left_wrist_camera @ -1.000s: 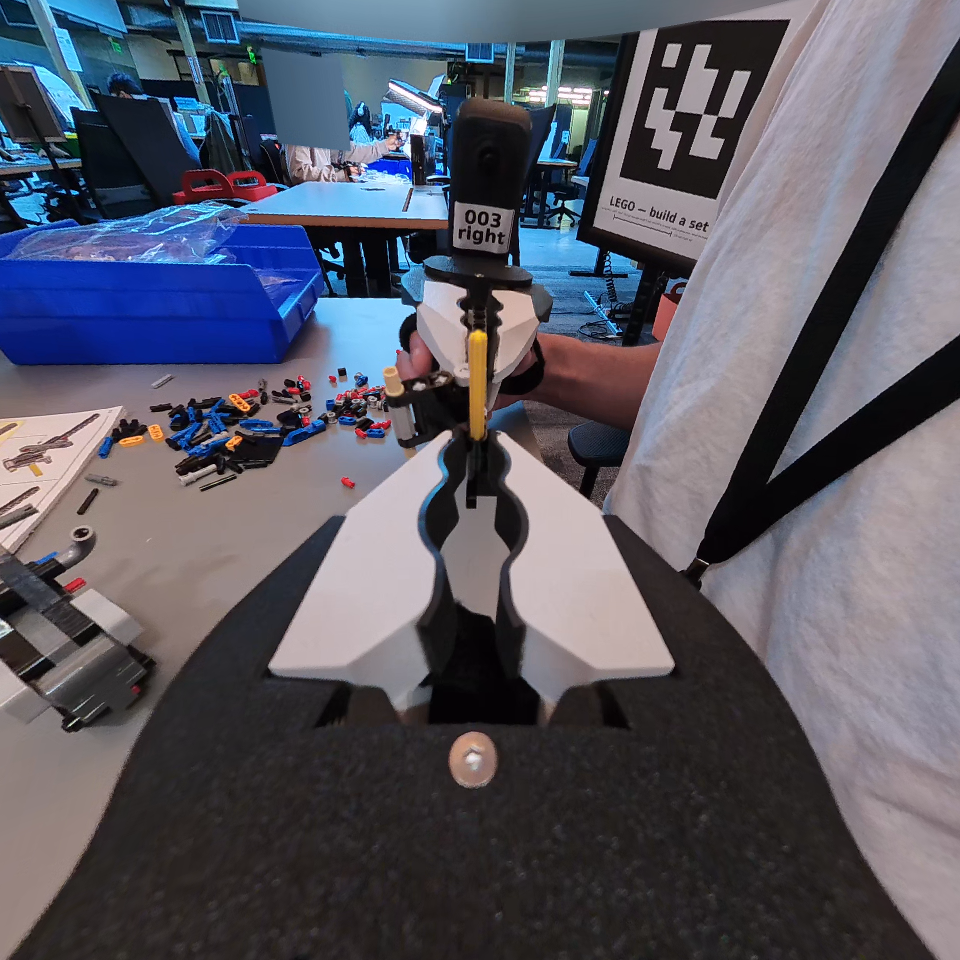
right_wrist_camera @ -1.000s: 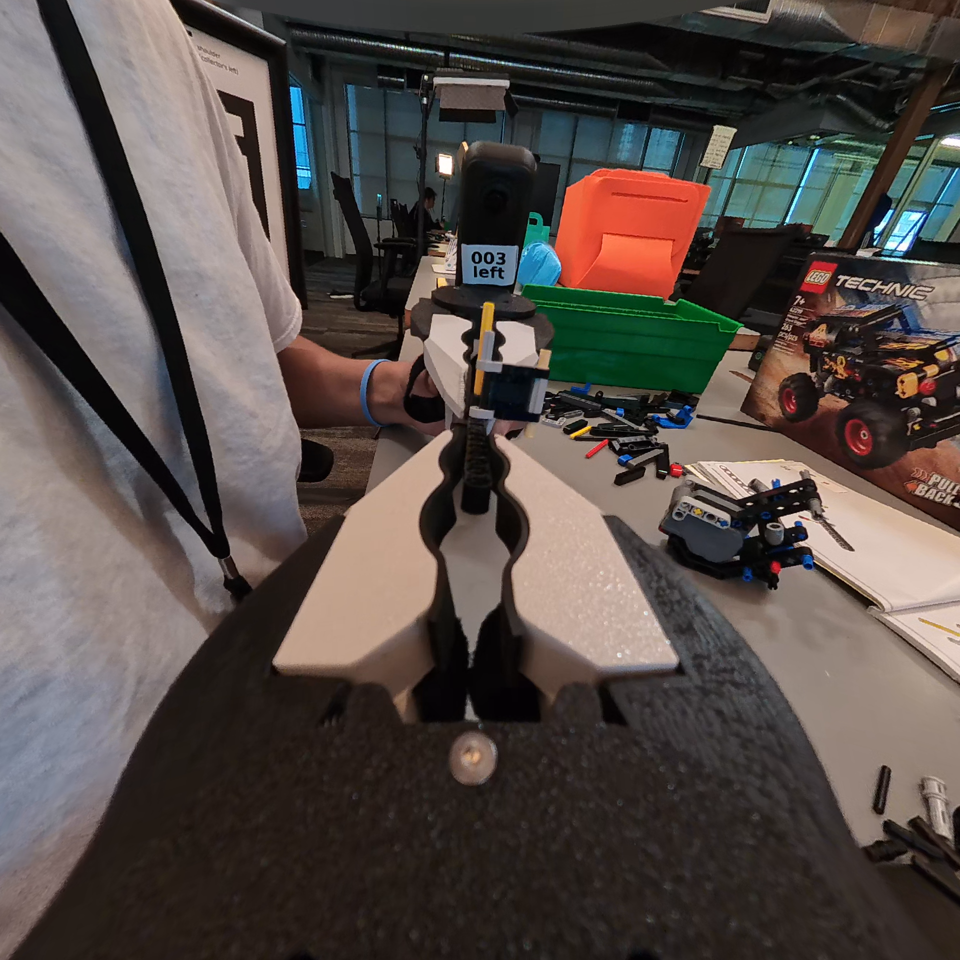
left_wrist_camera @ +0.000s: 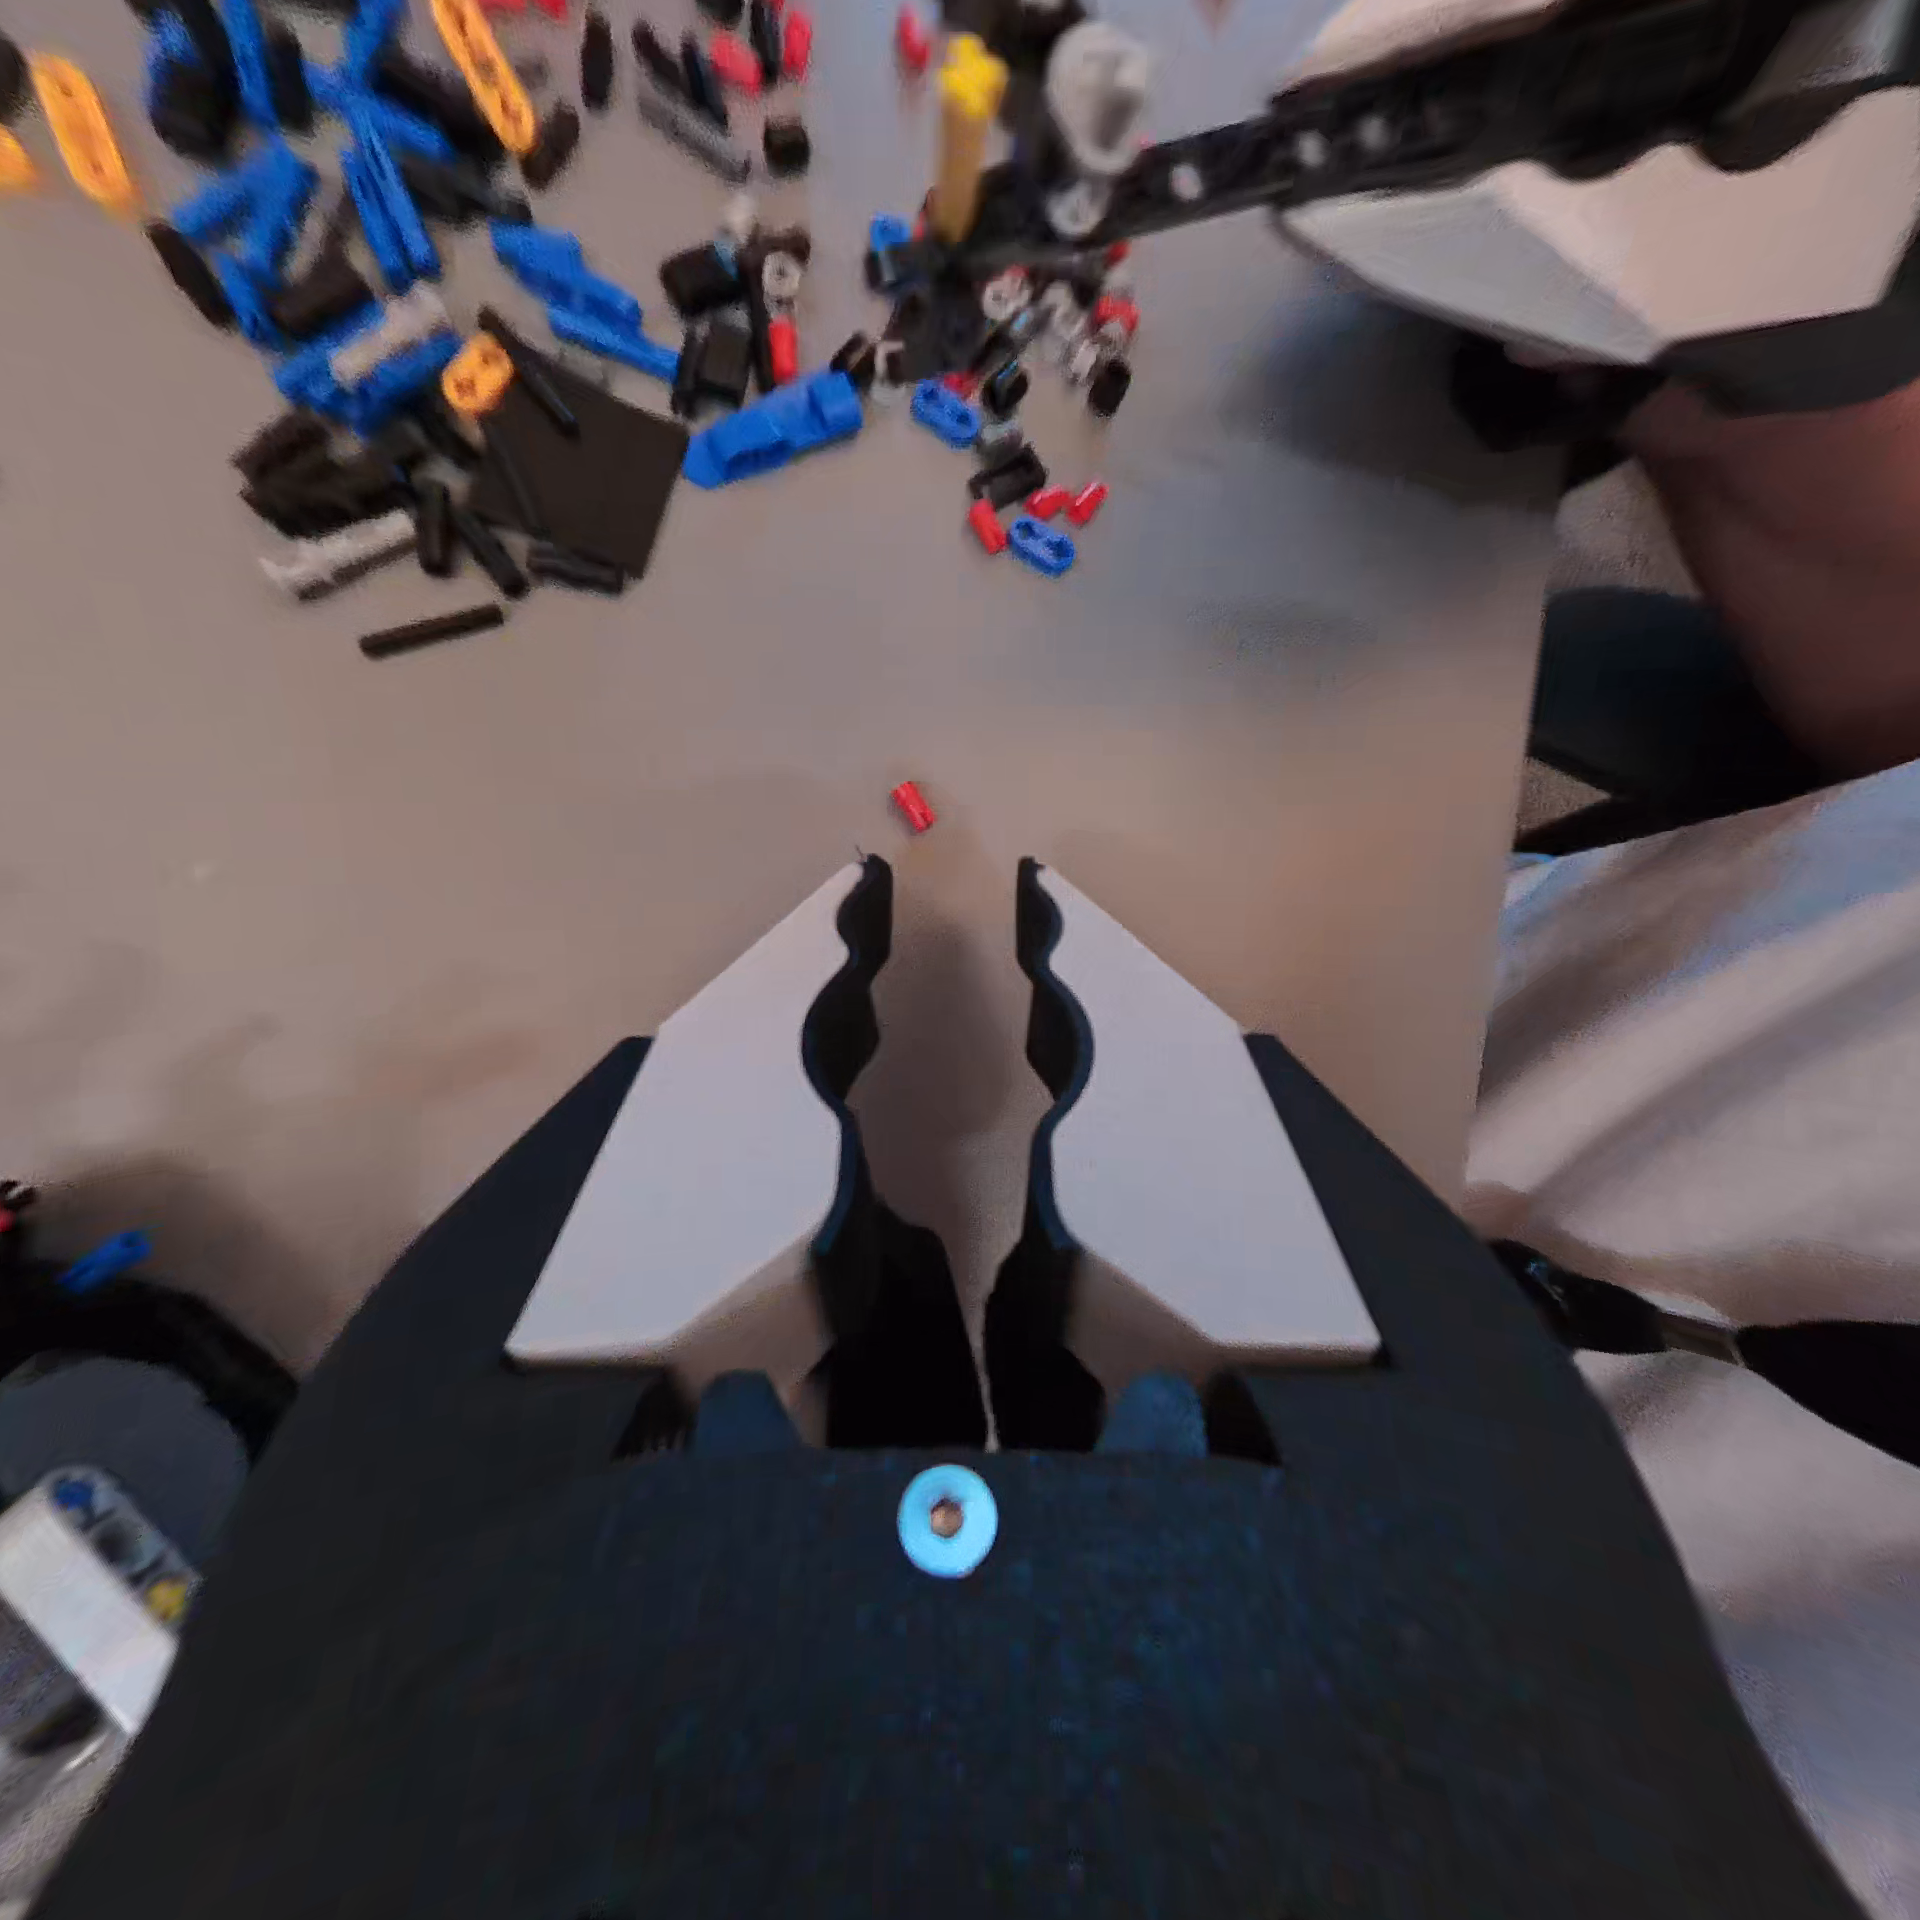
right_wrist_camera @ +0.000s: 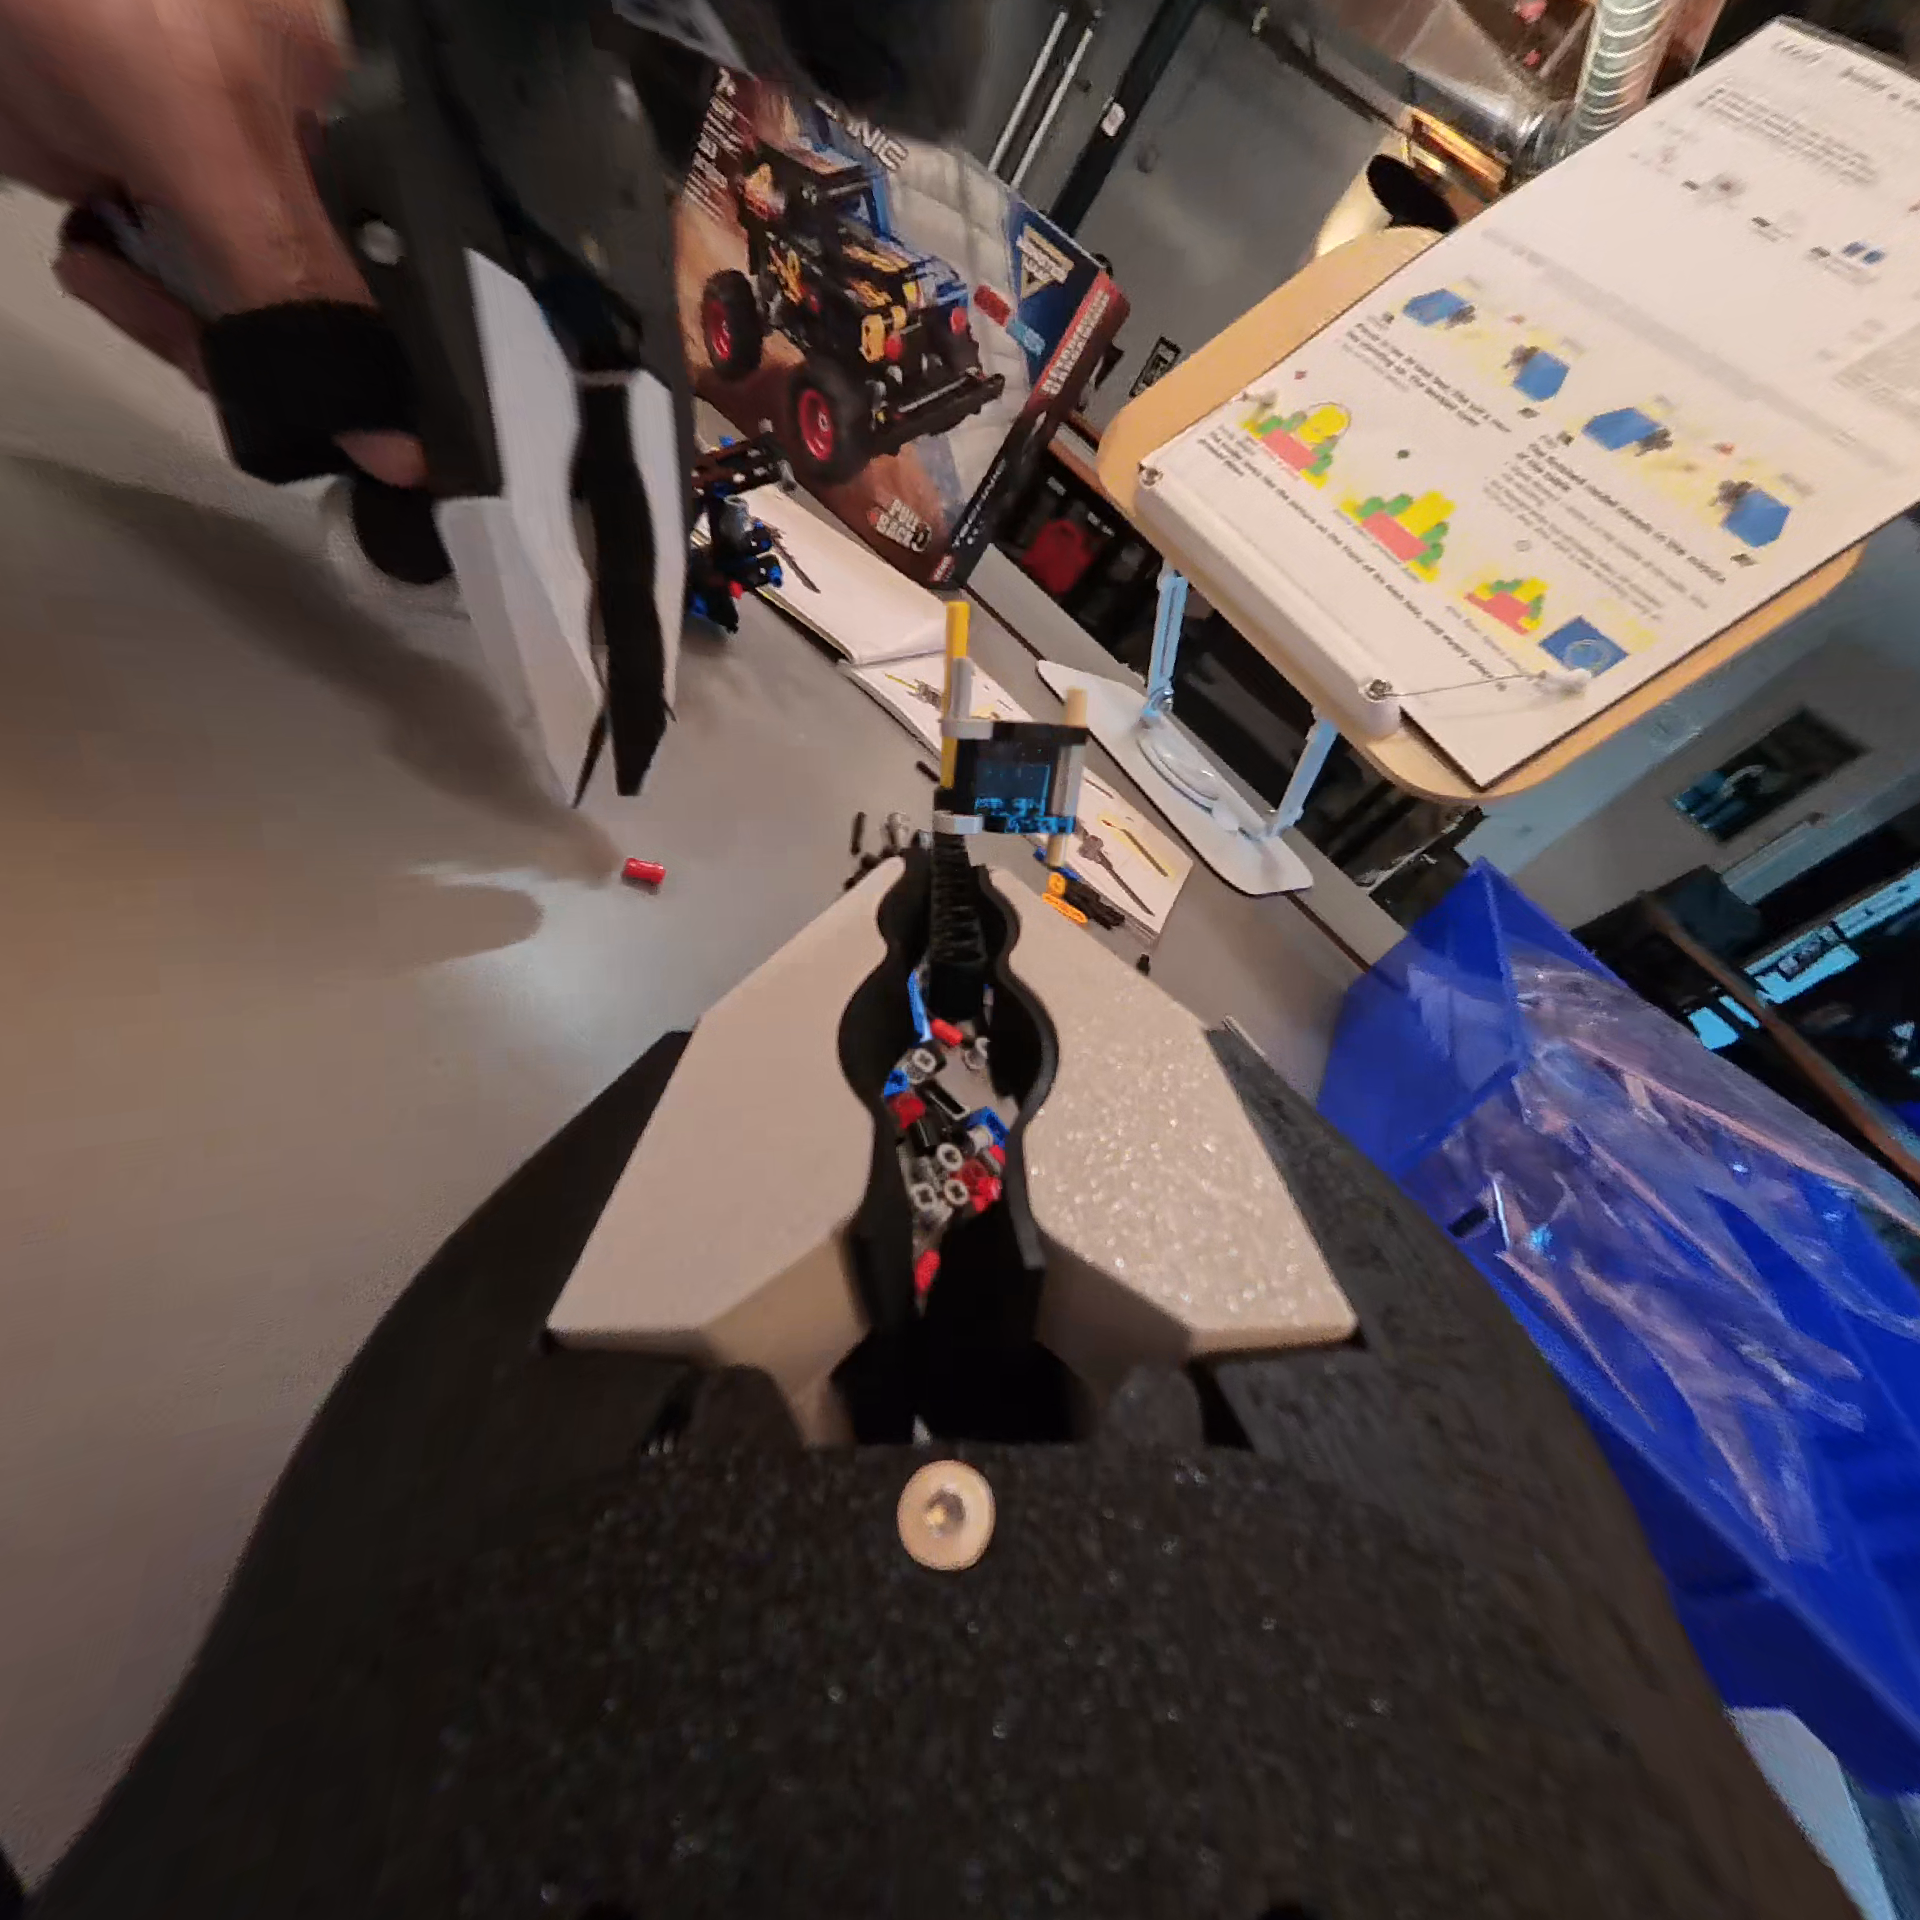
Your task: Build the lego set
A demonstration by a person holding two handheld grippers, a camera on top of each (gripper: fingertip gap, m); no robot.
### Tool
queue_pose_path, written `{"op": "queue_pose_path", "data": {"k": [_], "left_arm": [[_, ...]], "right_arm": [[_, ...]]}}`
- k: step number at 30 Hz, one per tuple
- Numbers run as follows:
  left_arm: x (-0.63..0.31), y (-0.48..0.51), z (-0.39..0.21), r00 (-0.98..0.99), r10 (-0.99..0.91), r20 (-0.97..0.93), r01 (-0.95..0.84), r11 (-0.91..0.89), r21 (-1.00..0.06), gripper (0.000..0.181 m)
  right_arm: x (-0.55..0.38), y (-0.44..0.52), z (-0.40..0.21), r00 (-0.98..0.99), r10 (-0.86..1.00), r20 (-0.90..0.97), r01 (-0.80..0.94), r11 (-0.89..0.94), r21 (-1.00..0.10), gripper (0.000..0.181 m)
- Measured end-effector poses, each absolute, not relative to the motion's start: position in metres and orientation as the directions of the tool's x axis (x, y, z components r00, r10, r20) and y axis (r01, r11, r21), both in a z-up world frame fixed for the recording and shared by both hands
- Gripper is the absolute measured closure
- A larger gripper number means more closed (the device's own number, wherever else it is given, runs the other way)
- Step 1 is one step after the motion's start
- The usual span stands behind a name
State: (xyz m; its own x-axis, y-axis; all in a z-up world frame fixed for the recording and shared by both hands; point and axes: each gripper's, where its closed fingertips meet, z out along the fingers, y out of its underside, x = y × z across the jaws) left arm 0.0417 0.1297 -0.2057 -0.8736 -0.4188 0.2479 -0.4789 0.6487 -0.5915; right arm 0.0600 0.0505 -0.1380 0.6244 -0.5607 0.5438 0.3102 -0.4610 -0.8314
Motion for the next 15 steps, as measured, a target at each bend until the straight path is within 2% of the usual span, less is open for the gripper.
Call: {"op": "queue_pose_path", "data": {"k": [1,7,11,15], "left_arm": [[0.044,0.129,-0.208,-0.862,-0.439,0.253,-0.501,0.665,-0.554,0.159],[0.048,0.114,-0.215,-0.845,-0.468,0.260,-0.535,0.718,-0.445,0.161],[0.056,0.114,-0.221,-0.843,-0.496,0.208,-0.534,0.729,-0.427,0.176],[0.054,0.119,-0.221,-0.865,-0.475,0.162,-0.496,0.757,-0.425,0.177]], "right_arm": [[0.059,0.051,-0.140,0.632,-0.552,0.544,0.312,-0.462,-0.830,0.174],[0.062,0.043,-0.138,0.617,-0.586,0.526,0.297,-0.446,-0.845,0.174],[0.061,0.043,-0.136,0.624,-0.586,0.517,0.304,-0.427,-0.851,0.173],[0.061,0.043,-0.138,0.626,-0.580,0.522,0.300,-0.438,-0.847,0.174]]}}
